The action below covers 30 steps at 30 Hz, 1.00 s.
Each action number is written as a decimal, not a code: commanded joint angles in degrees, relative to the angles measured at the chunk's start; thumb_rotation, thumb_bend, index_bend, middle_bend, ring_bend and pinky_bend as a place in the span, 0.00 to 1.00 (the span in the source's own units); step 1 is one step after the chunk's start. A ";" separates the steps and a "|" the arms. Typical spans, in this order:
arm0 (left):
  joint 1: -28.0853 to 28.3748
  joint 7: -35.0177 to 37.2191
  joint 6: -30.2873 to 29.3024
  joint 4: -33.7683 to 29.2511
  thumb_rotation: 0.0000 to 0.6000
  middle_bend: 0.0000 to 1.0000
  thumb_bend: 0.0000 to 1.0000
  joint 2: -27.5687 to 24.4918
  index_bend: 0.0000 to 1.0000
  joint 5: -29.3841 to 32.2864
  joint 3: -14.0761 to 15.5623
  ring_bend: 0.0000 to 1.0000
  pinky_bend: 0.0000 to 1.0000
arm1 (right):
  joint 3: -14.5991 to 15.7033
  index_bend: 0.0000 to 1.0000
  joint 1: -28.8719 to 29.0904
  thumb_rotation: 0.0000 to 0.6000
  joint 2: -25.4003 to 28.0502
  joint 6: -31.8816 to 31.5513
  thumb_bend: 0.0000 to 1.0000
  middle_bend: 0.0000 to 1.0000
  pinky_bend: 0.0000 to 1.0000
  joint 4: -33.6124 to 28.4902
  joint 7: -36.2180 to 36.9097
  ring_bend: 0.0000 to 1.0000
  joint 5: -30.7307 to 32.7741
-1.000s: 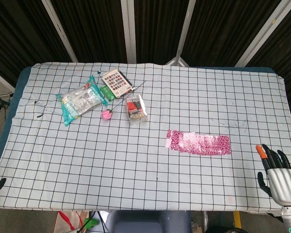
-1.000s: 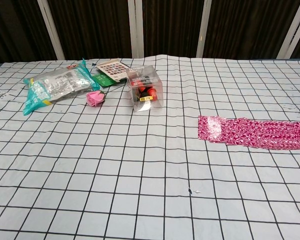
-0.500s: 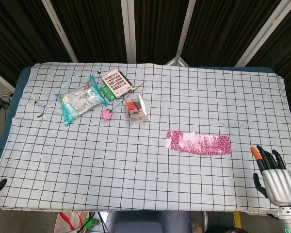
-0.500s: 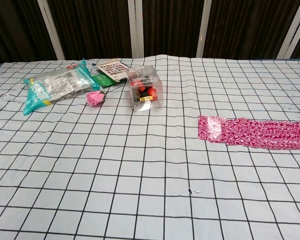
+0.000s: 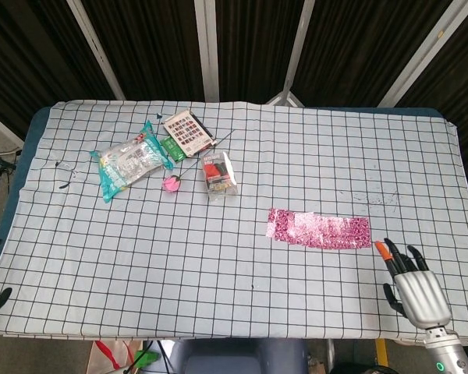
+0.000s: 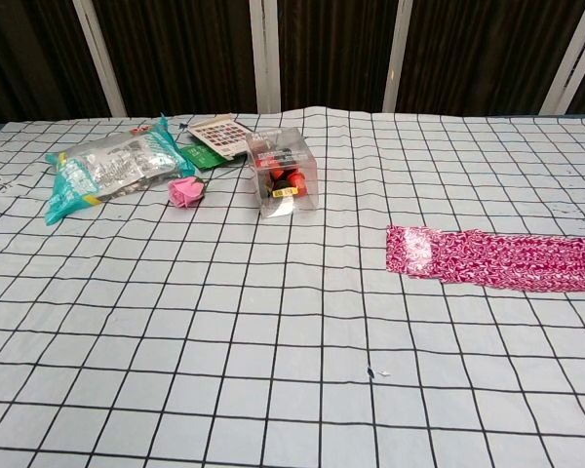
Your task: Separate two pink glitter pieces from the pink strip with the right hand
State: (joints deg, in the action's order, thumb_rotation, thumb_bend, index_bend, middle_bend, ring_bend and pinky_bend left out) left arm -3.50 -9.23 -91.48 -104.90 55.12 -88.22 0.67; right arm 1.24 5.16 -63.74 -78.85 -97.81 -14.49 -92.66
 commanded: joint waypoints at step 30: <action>1.14 -1.33 1.94 0.05 1.00 0.00 0.35 0.43 0.16 3.53 -1.38 0.00 0.09 | -10.86 0.05 23.66 1.00 -19.30 23.06 0.73 0.79 0.42 -3.50 -37.71 0.77 31.08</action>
State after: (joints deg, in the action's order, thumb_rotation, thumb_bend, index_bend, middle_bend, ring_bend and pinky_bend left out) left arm -2.38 -10.54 -89.55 -104.85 55.54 -84.70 -0.70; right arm -9.26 28.07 -82.28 -56.00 -101.85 -51.44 -62.45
